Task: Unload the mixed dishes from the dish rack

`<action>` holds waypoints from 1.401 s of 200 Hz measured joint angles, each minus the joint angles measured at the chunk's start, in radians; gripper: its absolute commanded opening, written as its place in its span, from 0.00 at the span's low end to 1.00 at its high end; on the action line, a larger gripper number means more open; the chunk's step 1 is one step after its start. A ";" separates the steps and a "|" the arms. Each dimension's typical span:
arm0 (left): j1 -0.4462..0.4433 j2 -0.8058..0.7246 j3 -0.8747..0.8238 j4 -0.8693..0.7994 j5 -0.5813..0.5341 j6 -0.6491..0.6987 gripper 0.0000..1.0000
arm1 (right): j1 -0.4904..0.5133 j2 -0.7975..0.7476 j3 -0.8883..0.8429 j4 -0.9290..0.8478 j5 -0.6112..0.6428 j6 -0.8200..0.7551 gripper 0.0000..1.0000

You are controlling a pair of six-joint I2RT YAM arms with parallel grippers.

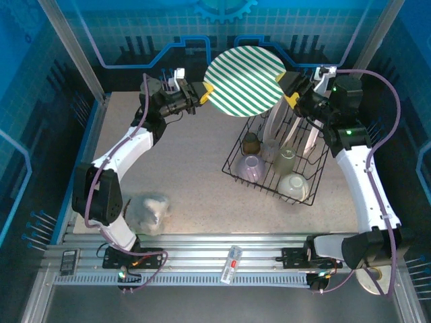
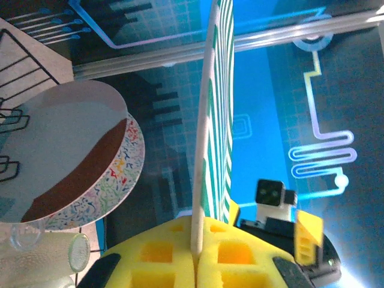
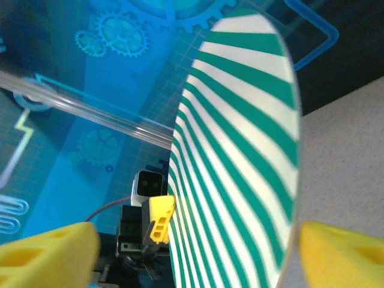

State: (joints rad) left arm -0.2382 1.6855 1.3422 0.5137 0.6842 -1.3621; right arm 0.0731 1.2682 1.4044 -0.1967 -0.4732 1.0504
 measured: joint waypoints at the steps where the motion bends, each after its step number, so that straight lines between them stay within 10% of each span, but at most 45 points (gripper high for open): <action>1: 0.000 0.000 -0.001 0.000 0.000 0.000 0.00 | 0.000 -0.002 0.000 0.000 0.000 -0.006 1.00; 176: 0.175 -0.211 -0.414 -0.081 -0.356 0.210 0.00 | 0.000 -0.320 -0.141 -0.427 0.216 -0.154 1.00; 280: 0.379 0.287 -0.364 0.167 -0.335 0.182 0.00 | 0.021 -0.264 -0.141 -0.644 0.381 -0.209 1.00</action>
State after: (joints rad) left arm 0.1406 1.9728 0.9779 0.6804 0.3492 -1.1801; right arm 0.0940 1.0039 1.2636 -0.8410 -0.0921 0.8410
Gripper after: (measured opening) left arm 0.060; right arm 0.999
